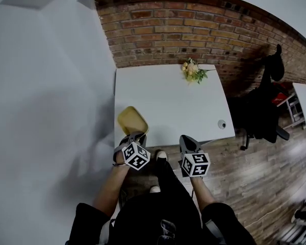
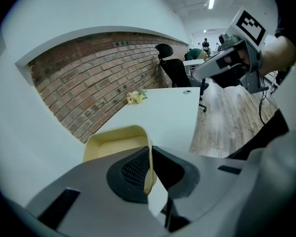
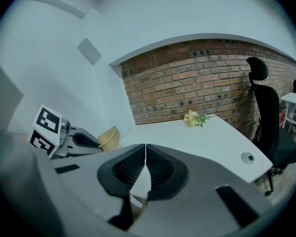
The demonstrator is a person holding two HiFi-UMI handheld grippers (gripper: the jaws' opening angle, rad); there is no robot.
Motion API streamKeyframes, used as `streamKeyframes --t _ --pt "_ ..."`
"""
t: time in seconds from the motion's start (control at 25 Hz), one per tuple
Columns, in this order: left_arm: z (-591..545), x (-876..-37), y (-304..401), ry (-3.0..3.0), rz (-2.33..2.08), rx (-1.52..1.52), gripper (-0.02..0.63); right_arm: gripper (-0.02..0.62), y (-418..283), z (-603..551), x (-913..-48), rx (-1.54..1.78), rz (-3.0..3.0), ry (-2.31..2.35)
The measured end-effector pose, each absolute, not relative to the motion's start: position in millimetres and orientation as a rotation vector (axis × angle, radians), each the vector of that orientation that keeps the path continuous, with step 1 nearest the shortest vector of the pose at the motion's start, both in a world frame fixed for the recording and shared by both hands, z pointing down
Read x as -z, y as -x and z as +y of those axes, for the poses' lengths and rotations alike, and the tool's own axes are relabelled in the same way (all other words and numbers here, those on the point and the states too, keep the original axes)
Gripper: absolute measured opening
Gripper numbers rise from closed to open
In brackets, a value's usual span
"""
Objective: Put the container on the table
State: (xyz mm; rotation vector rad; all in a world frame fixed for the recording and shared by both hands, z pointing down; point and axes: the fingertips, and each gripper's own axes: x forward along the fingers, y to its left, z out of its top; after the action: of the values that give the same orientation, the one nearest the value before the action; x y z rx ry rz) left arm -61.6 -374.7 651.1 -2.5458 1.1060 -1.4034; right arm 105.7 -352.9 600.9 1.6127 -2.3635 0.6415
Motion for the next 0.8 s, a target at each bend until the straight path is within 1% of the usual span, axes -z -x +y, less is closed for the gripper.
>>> streamKeyframes --t 0.48,0.8 --pt "-476 -672 71 2.487 1.166 1.527 0.029 0.023 -91 -473 -605 -0.664 -2.429 -1.456" --pt "-505 -694 61 2.426 0.993 1.619 0.029 0.023 -83 -533 -614 -0.708 -2.465 -1.350"
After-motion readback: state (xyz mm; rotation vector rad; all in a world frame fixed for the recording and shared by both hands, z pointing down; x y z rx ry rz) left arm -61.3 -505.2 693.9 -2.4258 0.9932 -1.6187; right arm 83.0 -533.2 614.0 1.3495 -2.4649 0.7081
